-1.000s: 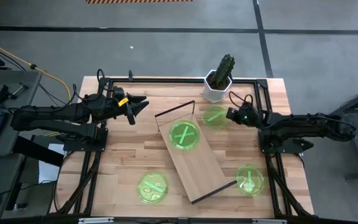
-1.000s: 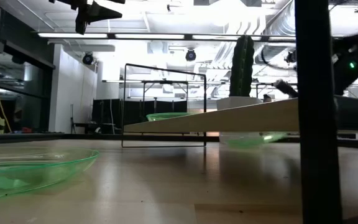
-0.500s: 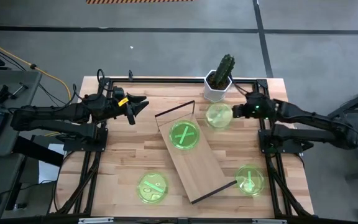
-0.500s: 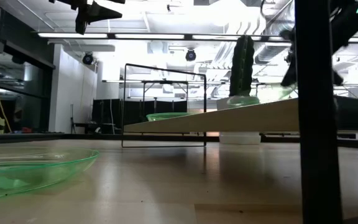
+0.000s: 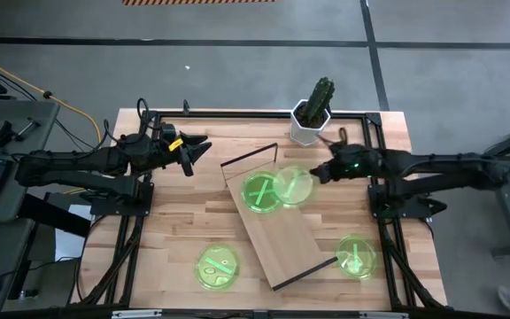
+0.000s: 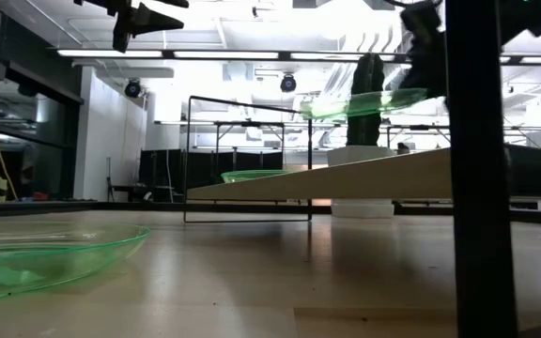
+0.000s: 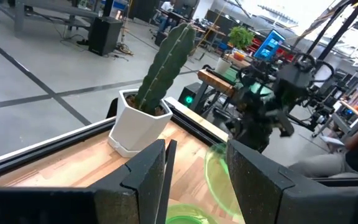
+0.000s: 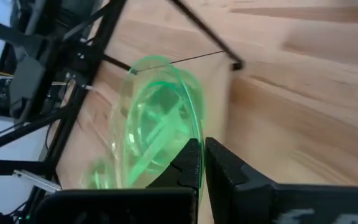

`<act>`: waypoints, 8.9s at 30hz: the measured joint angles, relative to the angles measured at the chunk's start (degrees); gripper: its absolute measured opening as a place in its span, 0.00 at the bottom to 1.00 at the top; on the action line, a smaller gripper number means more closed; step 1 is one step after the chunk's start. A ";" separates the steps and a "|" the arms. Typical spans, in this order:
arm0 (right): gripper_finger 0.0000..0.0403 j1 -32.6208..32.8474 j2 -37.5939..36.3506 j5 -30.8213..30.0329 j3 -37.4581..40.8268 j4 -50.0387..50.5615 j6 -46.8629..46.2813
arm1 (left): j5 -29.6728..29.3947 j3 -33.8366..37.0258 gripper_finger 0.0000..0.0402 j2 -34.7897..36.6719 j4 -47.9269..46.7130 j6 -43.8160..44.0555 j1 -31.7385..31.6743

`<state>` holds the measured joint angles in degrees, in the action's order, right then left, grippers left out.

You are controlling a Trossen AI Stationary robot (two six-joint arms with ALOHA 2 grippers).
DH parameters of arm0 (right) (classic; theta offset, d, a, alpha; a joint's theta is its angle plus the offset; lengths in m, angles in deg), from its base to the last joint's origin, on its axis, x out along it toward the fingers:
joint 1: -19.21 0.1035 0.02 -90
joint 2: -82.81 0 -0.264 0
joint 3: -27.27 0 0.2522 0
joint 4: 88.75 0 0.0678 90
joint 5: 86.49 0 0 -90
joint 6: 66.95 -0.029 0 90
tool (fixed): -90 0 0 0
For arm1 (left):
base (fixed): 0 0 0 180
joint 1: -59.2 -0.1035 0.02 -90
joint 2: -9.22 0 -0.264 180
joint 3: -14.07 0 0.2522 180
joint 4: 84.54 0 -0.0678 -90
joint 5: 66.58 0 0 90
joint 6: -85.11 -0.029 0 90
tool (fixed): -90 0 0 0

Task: Place and stack plates onto a shelf
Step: Stack the top green plate on top of the green plate on the shelf, then put the left green plate on the shelf, then stack the green plate on top of the bottom green plate on the shelf

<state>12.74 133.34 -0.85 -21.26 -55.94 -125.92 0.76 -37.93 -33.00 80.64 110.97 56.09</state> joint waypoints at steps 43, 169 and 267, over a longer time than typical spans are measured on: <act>0.39 5.71 29.73 -7.34 -9.16 -13.04 -4.85 | 4.17 0.00 0.40 0.01 -0.21 -0.54 0.09; 0.59 6.89 2.07 -3.02 -9.35 0.20 9.06 | -1.68 -9.71 0.00 -35.85 -1.25 15.33 31.06; 0.59 18.32 6.67 11.68 -9.42 47.08 -16.04 | -9.56 -5.38 0.35 -29.64 24.57 7.26 22.21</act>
<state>31.06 140.01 10.83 -30.68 -8.85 -141.96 -8.80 -43.30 -62.64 105.21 118.23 78.29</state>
